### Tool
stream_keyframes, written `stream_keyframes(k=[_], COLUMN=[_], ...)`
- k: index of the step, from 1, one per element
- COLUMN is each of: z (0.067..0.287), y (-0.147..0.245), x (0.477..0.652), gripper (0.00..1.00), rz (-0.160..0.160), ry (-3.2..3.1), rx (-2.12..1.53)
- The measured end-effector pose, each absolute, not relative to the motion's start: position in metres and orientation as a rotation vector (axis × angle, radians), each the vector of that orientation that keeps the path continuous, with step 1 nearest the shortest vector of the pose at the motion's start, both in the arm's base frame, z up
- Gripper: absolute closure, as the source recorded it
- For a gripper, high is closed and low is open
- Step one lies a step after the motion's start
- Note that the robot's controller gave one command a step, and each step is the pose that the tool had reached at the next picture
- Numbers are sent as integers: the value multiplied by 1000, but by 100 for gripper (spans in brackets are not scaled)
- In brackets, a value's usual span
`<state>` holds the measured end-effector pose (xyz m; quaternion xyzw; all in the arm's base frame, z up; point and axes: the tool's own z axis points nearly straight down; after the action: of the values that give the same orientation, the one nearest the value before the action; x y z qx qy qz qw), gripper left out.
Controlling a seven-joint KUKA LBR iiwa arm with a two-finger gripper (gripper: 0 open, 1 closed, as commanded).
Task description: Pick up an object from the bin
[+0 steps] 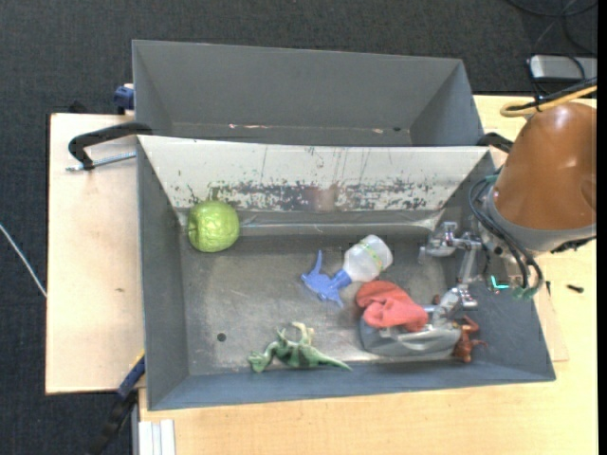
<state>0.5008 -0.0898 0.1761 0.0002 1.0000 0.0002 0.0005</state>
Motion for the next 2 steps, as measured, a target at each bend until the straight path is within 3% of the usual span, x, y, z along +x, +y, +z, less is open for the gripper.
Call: stream_keyframes(k=[1, 2], z=[135, 91], y=[-69, -23], x=[502, 495], gripper=[0, 100], rz=[-3, 2], ry=[3132, 3155], rx=[-51, -169])
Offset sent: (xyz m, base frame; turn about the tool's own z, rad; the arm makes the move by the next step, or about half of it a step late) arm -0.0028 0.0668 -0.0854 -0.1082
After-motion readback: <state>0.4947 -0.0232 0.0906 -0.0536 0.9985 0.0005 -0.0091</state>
